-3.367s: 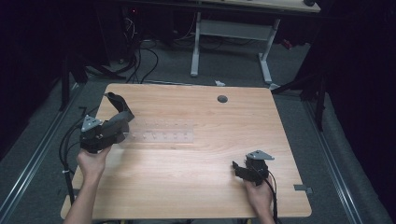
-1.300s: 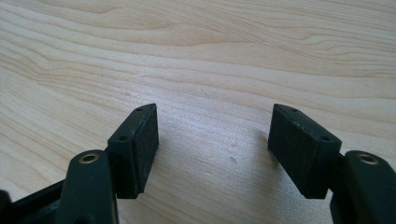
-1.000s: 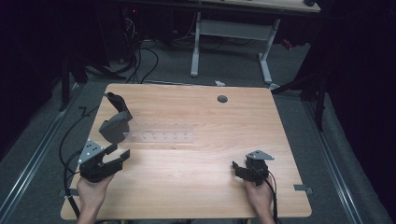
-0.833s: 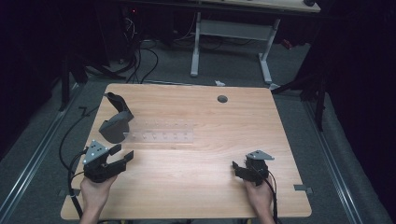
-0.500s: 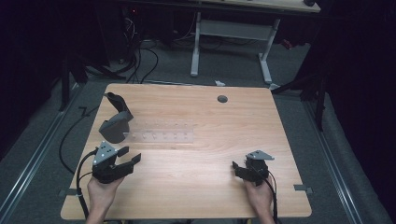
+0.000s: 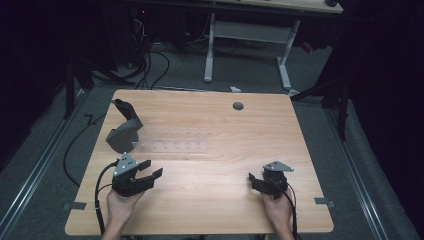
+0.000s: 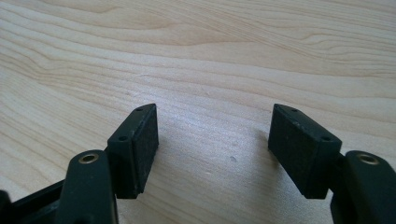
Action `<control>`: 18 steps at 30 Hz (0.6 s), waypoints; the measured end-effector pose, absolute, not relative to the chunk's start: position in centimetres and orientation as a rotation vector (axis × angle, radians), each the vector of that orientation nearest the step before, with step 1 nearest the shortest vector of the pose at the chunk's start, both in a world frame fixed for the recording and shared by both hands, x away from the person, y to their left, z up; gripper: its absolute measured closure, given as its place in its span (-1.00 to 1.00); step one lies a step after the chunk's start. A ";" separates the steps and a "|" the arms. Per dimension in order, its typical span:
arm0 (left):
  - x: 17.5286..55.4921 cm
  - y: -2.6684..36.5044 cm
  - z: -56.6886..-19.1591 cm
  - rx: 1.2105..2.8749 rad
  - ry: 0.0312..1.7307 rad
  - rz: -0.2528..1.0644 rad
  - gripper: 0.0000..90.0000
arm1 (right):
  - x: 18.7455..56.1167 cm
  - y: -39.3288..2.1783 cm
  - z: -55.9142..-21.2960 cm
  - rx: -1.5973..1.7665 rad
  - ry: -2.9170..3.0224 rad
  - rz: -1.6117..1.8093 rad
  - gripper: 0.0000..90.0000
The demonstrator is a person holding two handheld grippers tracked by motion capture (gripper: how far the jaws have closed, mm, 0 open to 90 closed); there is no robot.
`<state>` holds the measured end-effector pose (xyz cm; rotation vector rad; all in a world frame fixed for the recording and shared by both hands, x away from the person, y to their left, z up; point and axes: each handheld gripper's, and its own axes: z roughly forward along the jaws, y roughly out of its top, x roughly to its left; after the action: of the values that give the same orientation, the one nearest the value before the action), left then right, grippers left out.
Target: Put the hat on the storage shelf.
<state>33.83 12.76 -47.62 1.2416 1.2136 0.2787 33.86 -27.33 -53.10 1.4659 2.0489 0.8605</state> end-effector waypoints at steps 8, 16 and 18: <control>34.2 11.8 -48.8 1.276 1.230 0.273 -0.03 | 33.9 -27.3 -53.1 1.466 2.049 0.861 -0.26; 34.6 11.1 -50.2 1.313 1.248 0.287 -0.04 | 33.9 -27.3 -53.1 1.466 2.049 0.861 -0.26; 34.7 11.0 -50.6 1.329 1.255 0.294 -0.05 | 33.9 -27.3 -53.1 1.466 2.049 0.861 -0.26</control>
<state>34.75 10.97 -50.65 1.3292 1.2546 0.2939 33.86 -27.33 -53.10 1.4657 2.0493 0.8606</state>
